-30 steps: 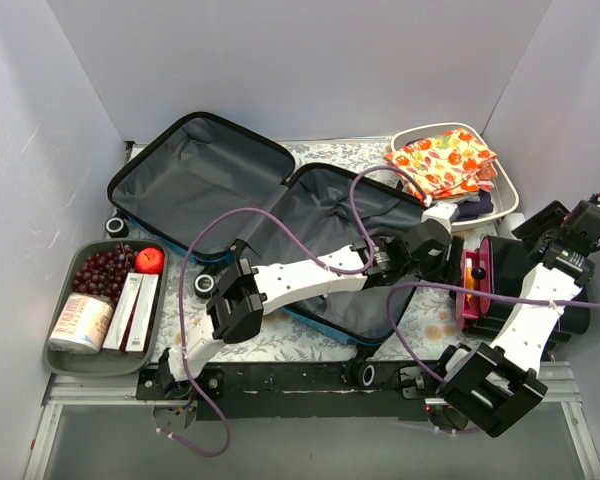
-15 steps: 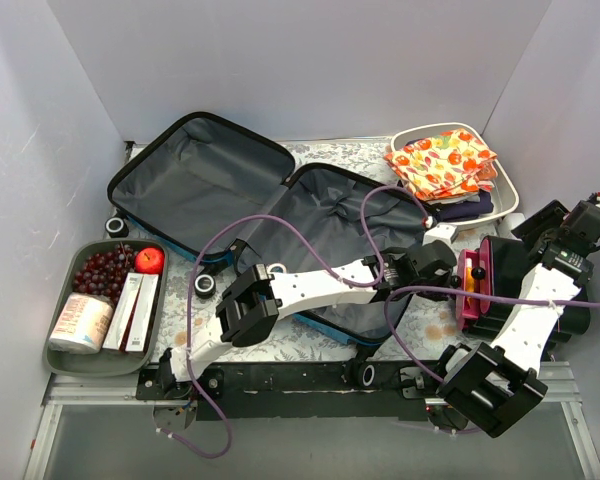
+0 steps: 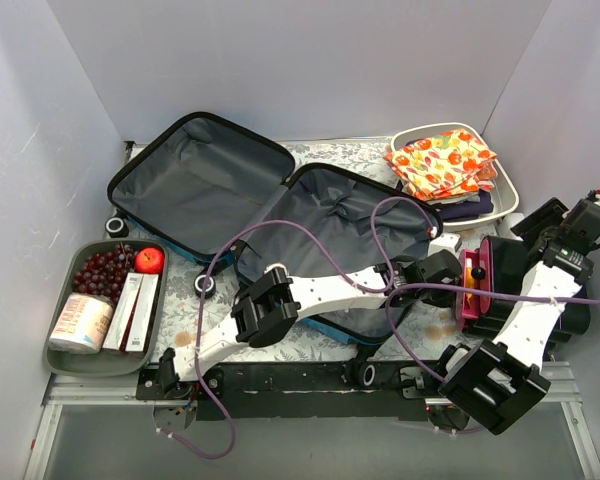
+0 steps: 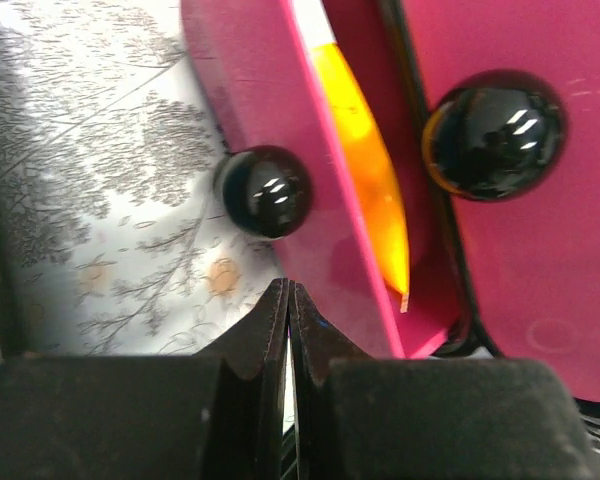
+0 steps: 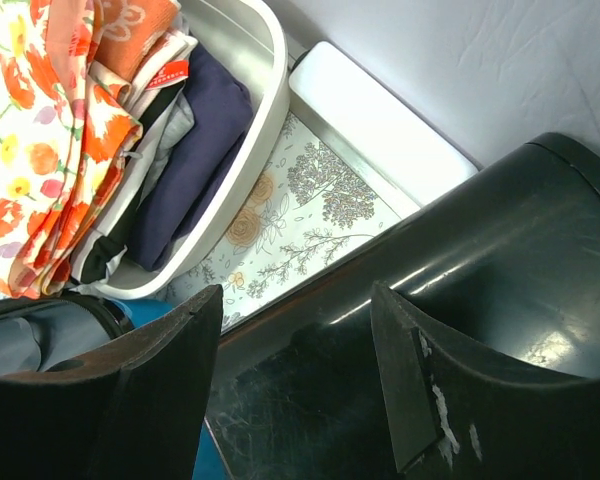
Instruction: Open, take out, and arrange the luggage
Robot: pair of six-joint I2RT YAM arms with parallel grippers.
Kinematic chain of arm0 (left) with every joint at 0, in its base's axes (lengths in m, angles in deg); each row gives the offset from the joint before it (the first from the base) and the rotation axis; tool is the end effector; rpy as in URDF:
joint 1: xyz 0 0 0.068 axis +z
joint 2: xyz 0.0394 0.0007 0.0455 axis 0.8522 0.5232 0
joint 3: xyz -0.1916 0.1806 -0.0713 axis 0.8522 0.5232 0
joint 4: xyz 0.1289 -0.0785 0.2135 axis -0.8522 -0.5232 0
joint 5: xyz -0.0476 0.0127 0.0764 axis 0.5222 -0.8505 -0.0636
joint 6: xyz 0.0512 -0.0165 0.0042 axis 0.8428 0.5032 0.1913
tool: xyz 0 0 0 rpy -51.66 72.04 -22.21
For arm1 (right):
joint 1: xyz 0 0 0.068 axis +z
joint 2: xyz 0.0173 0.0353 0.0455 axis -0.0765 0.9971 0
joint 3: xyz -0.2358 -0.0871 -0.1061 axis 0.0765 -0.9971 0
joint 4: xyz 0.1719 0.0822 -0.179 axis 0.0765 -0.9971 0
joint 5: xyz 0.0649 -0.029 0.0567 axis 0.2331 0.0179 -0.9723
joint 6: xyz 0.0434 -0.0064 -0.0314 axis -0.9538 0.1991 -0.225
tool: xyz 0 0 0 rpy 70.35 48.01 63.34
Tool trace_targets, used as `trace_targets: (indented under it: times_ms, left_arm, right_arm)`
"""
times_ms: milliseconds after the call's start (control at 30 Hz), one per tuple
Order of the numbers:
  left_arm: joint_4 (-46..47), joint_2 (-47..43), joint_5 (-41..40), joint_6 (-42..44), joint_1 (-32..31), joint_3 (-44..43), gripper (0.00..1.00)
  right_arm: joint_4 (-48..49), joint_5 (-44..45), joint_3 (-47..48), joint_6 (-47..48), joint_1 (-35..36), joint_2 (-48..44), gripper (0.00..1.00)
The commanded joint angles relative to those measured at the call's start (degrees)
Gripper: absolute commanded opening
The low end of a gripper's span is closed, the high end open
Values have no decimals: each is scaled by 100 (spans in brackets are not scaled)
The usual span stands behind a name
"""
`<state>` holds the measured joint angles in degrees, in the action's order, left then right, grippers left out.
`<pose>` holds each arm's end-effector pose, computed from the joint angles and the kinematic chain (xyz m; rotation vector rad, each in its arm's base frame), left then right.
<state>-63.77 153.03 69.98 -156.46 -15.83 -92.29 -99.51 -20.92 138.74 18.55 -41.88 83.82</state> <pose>0.1549 -0.5298 0.2120 -0.3259 2.5577 -1.1937 0.1851 -0.1380 0.3285 0.9356 1.8940 -0.1082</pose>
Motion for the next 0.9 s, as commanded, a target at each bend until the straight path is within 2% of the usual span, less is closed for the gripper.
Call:
trace_targets:
  times_ms: [0, 133, 233, 267, 300, 333, 367, 500, 667, 867]
  left_arm:
    - [512, 212, 658, 130, -34, -210, 0]
    - [995, 230, 1135, 156, -34, -184, 6]
    - [1031, 230, 1064, 262, -43, -149, 25]
    - [1083, 178, 1056, 279, -43, -96, 35]
    - [1154, 160, 1055, 279, -43, -26, 50]
    - [1198, 151, 968, 279, -43, 9, 59]
    - [1207, 151, 968, 314, -43, 10, 62]
    - [1207, 160, 739, 472, -43, -87, 71]
    - [1321, 46, 634, 666, -8, 159, 72]
    - [1865, -559, 468, 956, 142, 1361, 72]
  right_arm:
    - [-963, -168, -325, -37, 5, 185, 68]
    - [-936, -256, -360, -2, -3, 167, 67]
    - [-954, -283, -351, 7, 40, 202, 66]
    - [-945, -318, -360, 16, 49, 220, 66]
    - [-936, -353, -369, 16, 49, 211, 65]
    - [-936, -432, -413, 24, 49, 211, 65]
    - [-910, -467, -422, 25, 58, 202, 65]
    - [-910, -459, -422, 68, 111, 185, 64]
    - [-927, -345, -395, 104, 137, 193, 63]
    - [-962, -467, -369, 112, 164, 316, 58]
